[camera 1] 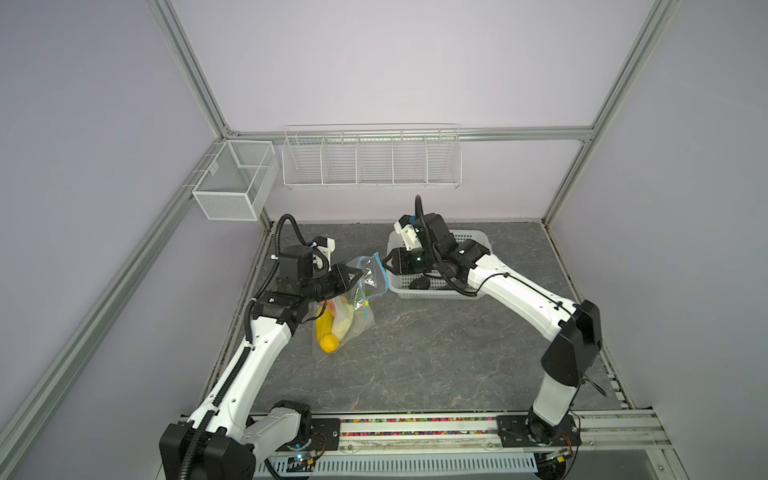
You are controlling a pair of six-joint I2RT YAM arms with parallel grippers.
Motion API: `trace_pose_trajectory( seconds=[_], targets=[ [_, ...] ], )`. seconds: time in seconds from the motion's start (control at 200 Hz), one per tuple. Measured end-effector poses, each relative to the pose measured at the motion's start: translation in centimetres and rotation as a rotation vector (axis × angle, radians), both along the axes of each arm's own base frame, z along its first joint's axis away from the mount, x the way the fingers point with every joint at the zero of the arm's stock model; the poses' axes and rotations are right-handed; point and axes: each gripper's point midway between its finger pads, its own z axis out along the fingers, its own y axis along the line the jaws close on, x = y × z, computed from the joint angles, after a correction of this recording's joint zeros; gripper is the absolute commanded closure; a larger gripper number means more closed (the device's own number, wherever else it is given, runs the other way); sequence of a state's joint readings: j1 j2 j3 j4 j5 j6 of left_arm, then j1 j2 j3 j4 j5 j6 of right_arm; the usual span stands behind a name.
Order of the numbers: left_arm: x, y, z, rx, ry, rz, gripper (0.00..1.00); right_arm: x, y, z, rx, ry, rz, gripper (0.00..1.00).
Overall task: Place the food in the zip-top bag and seal the zipper
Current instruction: 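Release the bag and move the right gripper back over the basket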
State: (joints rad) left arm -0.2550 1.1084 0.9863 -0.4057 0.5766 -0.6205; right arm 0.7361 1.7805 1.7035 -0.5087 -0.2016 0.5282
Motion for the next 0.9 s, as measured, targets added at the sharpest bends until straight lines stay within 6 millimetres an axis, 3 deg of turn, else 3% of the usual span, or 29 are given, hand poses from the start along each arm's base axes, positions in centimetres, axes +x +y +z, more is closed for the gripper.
trace_pose_trajectory(
  seconds=[0.165,0.425,0.62,0.78,0.9],
  targets=[
    [-0.1,-0.6,-0.7,-0.017,0.016,-0.034,1.0,1.4,-3.6,0.2,-0.071,-0.083,-0.025,0.5],
    [0.2,-0.8,-1.2,-0.02,0.029,-0.046,1.0,4.6,-7.1,-1.6,-0.215,-0.182,-0.027,0.39],
    [0.7,-1.0,-1.6,-0.02,0.03,-0.046,1.0,7.4,-8.5,-6.8,-0.335,-0.159,-0.012,0.27],
    [0.9,-1.0,-1.8,-0.022,0.02,-0.046,1.0,8.7,-7.9,-11.4,-0.407,-0.124,0.038,0.2],
    [0.9,-1.0,-2.3,-0.022,0.022,-0.045,1.0,9.7,-7.2,-13.6,-0.432,-0.117,0.063,0.12]
  ],
)
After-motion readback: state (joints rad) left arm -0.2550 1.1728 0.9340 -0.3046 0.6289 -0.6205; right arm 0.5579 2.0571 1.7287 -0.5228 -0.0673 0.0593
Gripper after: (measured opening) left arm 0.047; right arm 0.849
